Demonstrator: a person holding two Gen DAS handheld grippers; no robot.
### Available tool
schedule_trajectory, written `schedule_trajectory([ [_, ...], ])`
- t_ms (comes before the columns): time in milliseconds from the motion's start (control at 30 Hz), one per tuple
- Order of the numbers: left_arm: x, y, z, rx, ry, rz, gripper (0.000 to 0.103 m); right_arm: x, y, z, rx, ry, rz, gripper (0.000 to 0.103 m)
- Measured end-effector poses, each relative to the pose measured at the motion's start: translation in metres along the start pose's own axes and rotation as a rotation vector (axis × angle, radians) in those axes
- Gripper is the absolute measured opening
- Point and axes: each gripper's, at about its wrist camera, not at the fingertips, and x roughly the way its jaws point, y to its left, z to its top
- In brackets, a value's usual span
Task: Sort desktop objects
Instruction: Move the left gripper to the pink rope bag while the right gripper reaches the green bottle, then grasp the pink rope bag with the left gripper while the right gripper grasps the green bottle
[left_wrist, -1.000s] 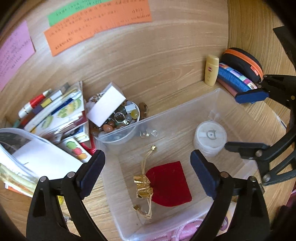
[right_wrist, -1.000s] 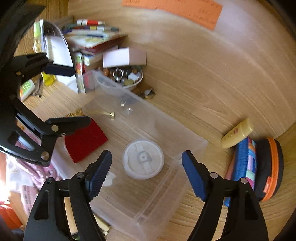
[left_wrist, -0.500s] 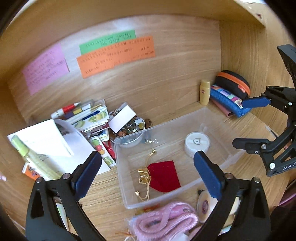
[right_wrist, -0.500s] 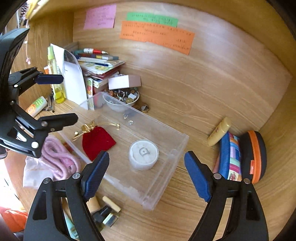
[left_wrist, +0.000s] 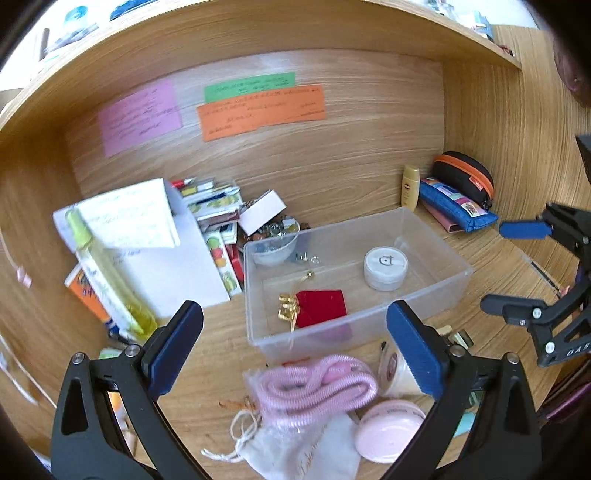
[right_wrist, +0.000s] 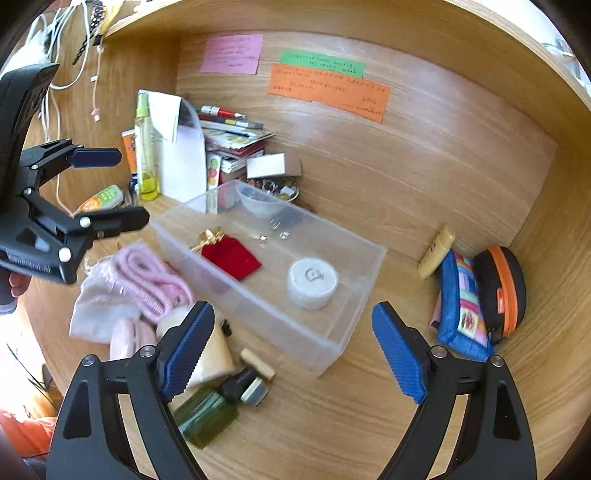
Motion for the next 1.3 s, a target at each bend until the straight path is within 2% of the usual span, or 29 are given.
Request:
schedule_trajectory([
  [300, 0.000, 0.009, -0.024, -0.059, 0.039, 0.001, 0.101, -0.003, 0.003, -0.029, 0.040, 0.011, 0.012, 0.086],
  [567, 0.004, 0.020, -0.050, -0.101, 0.083, 0.005, 0.101, 0.011, 0.024, -0.058, 0.035, 0.087, 0.016, 0.086],
  [600, 0.006, 0.019, -0.054, -0.100, 0.088, 0.006, 0.101, 0.012, 0.026, -0.059, 0.031, 0.104, -0.009, 0.086],
  [767, 0.015, 0.020, -0.065, -0.100, 0.119, -0.002, 0.101, 0.028, 0.034, -0.071, 0.073, 0.142, 0.073, 0.086],
  [933, 0.028, 0.021, -0.071, -0.106, 0.164, -0.010, 0.101, 0.042, 0.040, -0.079, 0.053, 0.178, 0.054, 0.086],
  [1067, 0.038, 0.019, -0.071, -0.104, 0.192, -0.020, 0.101, 0.045, 0.032, -0.086, 0.094, 0.185, 0.072, 0.083],
  [1133, 0.044, 0.016, -0.071, -0.098, 0.204, -0.029, 0.101, 0.045, 0.027, -0.088, 0.117, 0.183, 0.087, 0.080],
  [1300, 0.056, 0.009, -0.072, -0.078, 0.235, -0.054, 0.101, 0.048, 0.015, -0.094, 0.147, 0.200, 0.109, 0.060],
])
